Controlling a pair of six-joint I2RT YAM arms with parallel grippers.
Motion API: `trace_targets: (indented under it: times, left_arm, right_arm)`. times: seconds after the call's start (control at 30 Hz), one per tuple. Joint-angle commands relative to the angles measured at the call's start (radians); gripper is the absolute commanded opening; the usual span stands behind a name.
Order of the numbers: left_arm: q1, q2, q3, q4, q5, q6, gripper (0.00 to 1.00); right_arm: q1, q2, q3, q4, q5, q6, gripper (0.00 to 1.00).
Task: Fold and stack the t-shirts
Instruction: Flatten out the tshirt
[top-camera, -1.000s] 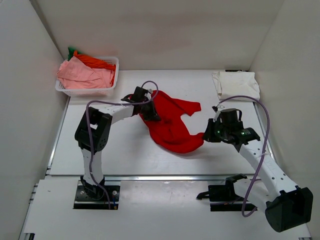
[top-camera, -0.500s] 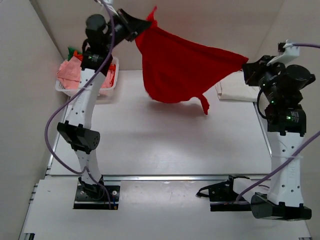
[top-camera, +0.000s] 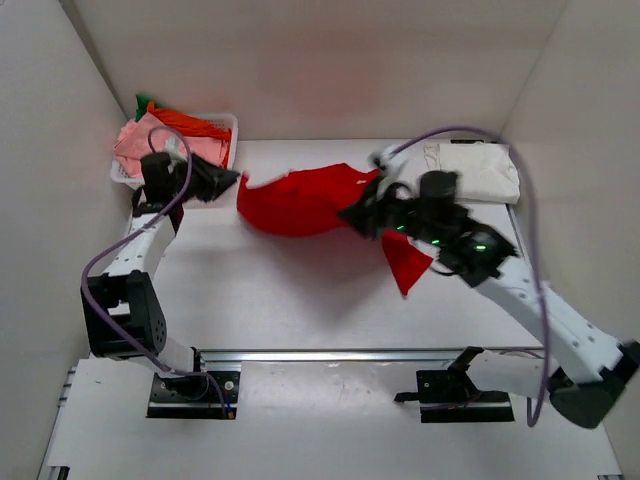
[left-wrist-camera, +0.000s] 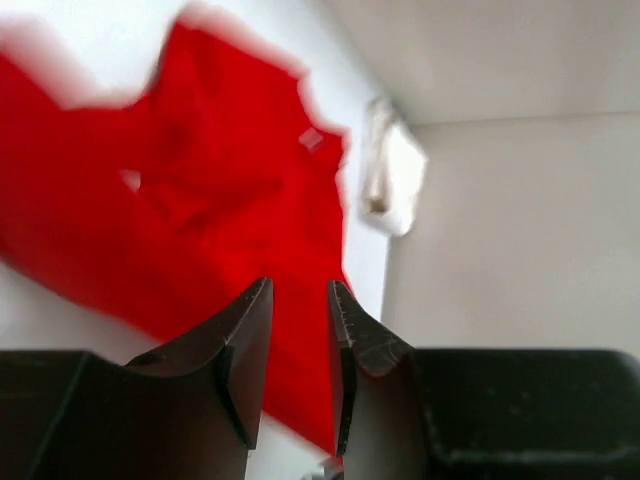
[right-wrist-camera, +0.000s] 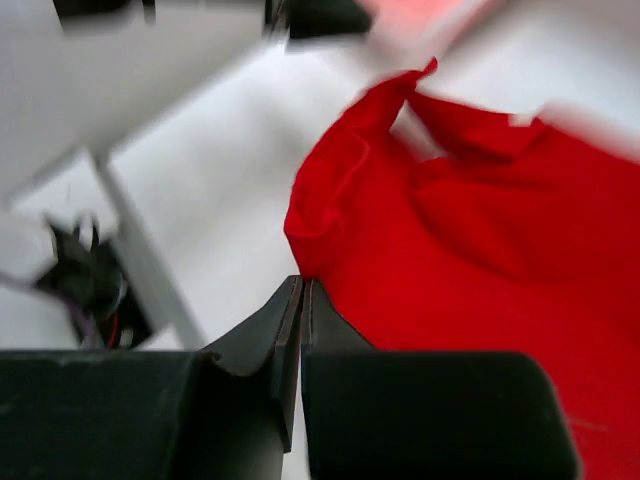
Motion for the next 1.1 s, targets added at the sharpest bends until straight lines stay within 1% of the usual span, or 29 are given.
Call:
trace_targets:
  times: [0.0, 0.07, 0.1, 0.13, 0.17, 0.2, 0.23, 0.27, 0.3, 0.33, 0.37, 0.4, 0.43, 0.47, 0.5, 0.53, 0.57, 0.6, 0.63, 0.7, 0.73, 0.77, 0.8, 0.97, 1.03, 1.07]
  left_arm:
    - [-0.002, -0.099, -0.081, 0.094, 0.057, 0.02, 0.39]
    - [-0.034, -0.11, -0.072, 0.049, 0.066, 0.059, 0.41]
    - [-0.048, -0.125, -0.084, 0.032, 0.07, 0.074, 0.41]
    - [-0.062, -0.136, -0.096, 0.026, 0.066, 0.079, 0.41]
    - [-0.062, -0.163, -0.108, 0.021, 0.064, 0.082, 0.41]
    - [-0.063, -0.204, -0.139, 0.006, 0.054, 0.092, 0.41]
    - [-0.103, -0.218, -0.17, -0.002, 0.048, 0.102, 0.41]
    - [-0.111, -0.26, -0.187, -0.047, 0.04, 0.114, 0.41]
    - [-0.125, -0.306, -0.208, -0.108, 0.031, 0.143, 0.42]
    - [-0.227, -0.37, -0.275, -0.243, -0.045, 0.221, 0.45]
    - [-0.259, -0.39, -0.276, -0.276, -0.046, 0.238, 0.45]
    - [-0.295, -0.404, -0.312, -0.301, -0.107, 0.247, 0.47]
    - [-0.386, -0.425, -0.331, -0.336, -0.164, 0.252, 0.48]
    - [-0.463, -0.435, -0.387, -0.348, -0.187, 0.241, 0.49]
    - [-0.528, -0.438, -0.436, -0.353, -0.196, 0.216, 0.5]
    - [-0.551, -0.436, -0.463, -0.345, -0.183, 0.191, 0.5]
    - [-0.606, -0.439, -0.518, -0.33, -0.177, 0.154, 0.51]
    - [-0.652, -0.449, -0.57, -0.316, -0.186, 0.113, 0.52]
    - [-0.675, -0.452, -0.616, -0.301, -0.195, 0.094, 0.52]
    - [-0.75, -0.469, -0.659, -0.301, -0.225, 0.05, 0.5]
    - [-0.76, -0.467, -0.682, -0.308, -0.226, 0.045, 0.48]
    - [-0.789, -0.453, -0.705, -0.299, -0.21, 0.039, 0.5]
    - [-0.801, -0.45, -0.713, -0.299, -0.198, 0.034, 0.52]
    - [-0.893, -0.389, -0.699, -0.258, -0.192, 0.008, 0.54]
    - [-0.939, -0.34, -0.675, -0.238, -0.209, 0.001, 0.58]
    - [-0.944, -0.322, -0.667, -0.232, -0.201, 0.001, 0.59]
  right_arm:
    - [0.121, 0.101, -0.16, 0.055, -0.044, 0.048, 0.0]
    - [0.185, 0.136, -0.223, 0.124, -0.091, 0.079, 0.0]
    - [0.199, 0.159, -0.257, 0.127, -0.101, 0.086, 0.07]
    - [0.209, 0.179, -0.269, 0.144, -0.108, 0.09, 0.27]
    - [0.21, 0.172, -0.277, 0.152, -0.084, 0.094, 0.4]
    - [0.198, 0.166, -0.298, 0.156, -0.081, 0.097, 0.46]
    - [0.186, 0.149, -0.312, 0.161, -0.052, 0.105, 0.59]
    - [0.157, 0.129, -0.326, 0.165, -0.003, 0.128, 0.62]
    - [0.111, 0.091, -0.358, 0.167, 0.013, 0.154, 0.63]
    - [-0.04, -0.002, -0.405, 0.12, 0.118, 0.219, 0.61]
    - [-0.041, -0.003, -0.415, 0.119, 0.119, 0.218, 0.61]
    - [-0.137, -0.015, -0.429, 0.075, 0.113, 0.226, 0.61]
    - [-0.243, -0.016, -0.447, 0.052, 0.114, 0.229, 0.6]
    - [-0.329, -0.009, -0.469, 0.04, 0.115, 0.225, 0.59]
    - [-0.366, 0.006, -0.478, 0.018, 0.122, 0.212, 0.6]
    - [-0.427, 0.017, -0.492, -0.009, 0.149, 0.196, 0.6]
    - [-0.469, 0.043, -0.496, -0.019, 0.154, 0.177, 0.62]
    - [-0.486, 0.073, -0.489, -0.055, 0.181, 0.156, 0.63]
    - [-0.506, 0.108, -0.489, -0.061, 0.201, 0.148, 0.63]
    - [-0.524, 0.151, -0.489, -0.063, 0.201, 0.13, 0.64]
    - [-0.521, 0.162, -0.49, -0.057, 0.207, 0.134, 0.65]
    - [-0.511, 0.175, -0.507, -0.052, 0.23, 0.14, 0.66]
    - [-0.502, 0.196, -0.509, -0.039, 0.235, 0.142, 0.66]
    - [-0.492, 0.23, -0.547, -0.003, 0.237, 0.159, 0.66]
    - [-0.498, 0.232, -0.556, 0.001, 0.235, 0.162, 0.66]
    - [-0.5, 0.234, -0.558, 0.004, 0.235, 0.159, 0.67]
